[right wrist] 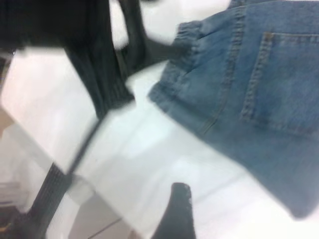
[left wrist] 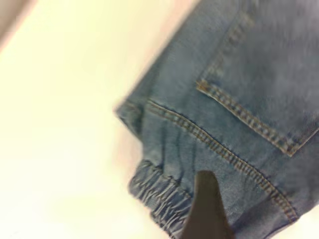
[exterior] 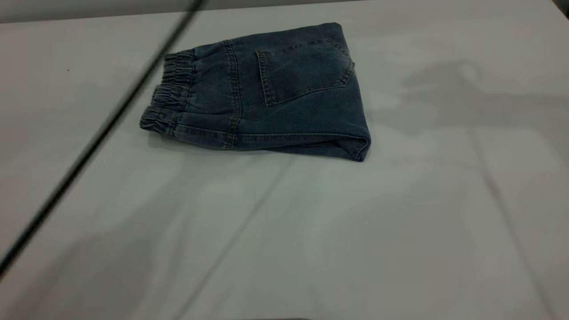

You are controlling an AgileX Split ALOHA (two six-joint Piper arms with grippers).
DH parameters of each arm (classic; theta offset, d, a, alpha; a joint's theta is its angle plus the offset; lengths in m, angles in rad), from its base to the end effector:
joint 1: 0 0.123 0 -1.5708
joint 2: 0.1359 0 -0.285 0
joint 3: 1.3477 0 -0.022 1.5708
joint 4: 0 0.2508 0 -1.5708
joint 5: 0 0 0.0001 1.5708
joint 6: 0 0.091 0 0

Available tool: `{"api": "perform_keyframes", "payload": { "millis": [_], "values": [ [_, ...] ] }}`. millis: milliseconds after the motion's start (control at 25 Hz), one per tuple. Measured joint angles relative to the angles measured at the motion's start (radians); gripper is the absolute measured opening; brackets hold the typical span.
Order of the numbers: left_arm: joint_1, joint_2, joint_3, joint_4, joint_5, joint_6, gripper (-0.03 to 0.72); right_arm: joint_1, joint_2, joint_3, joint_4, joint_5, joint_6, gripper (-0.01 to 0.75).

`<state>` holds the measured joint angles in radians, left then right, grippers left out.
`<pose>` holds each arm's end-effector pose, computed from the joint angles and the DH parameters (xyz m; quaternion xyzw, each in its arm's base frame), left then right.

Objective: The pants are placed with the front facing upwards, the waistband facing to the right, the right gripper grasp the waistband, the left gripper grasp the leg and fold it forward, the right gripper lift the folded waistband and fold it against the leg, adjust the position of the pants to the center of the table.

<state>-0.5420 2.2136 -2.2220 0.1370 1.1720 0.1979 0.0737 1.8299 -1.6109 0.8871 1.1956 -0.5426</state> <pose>0.4263 -0.2433 0.2923 0.3594 0.8981 0.0249 0.2521 0.3812 0.0940 0.3175 -0.1694 0.8870 0.3786 0.2032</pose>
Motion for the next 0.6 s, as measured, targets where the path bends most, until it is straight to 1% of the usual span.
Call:
{"api": "perform_keyframes", "payload": {
  "millis": [240, 440, 600],
  "values": [
    [0.001, -0.22, 0.073, 0.004, 0.0, -0.059, 0.501, 0.0, -0.223, 0.0, -0.058, 0.034, 0.148, 0.594],
    [0.001, -0.459, 0.247, 0.011, 0.0, -0.069, 0.501, 0.0, -0.447, 0.021, -0.217, 0.043, 0.303, 0.594],
    [0.001, -0.654, 0.401, 0.022, 0.0, -0.083, 0.501, 0.0, -0.667, 0.11, -0.293, 0.058, 0.326, 0.593]
  ]
}}
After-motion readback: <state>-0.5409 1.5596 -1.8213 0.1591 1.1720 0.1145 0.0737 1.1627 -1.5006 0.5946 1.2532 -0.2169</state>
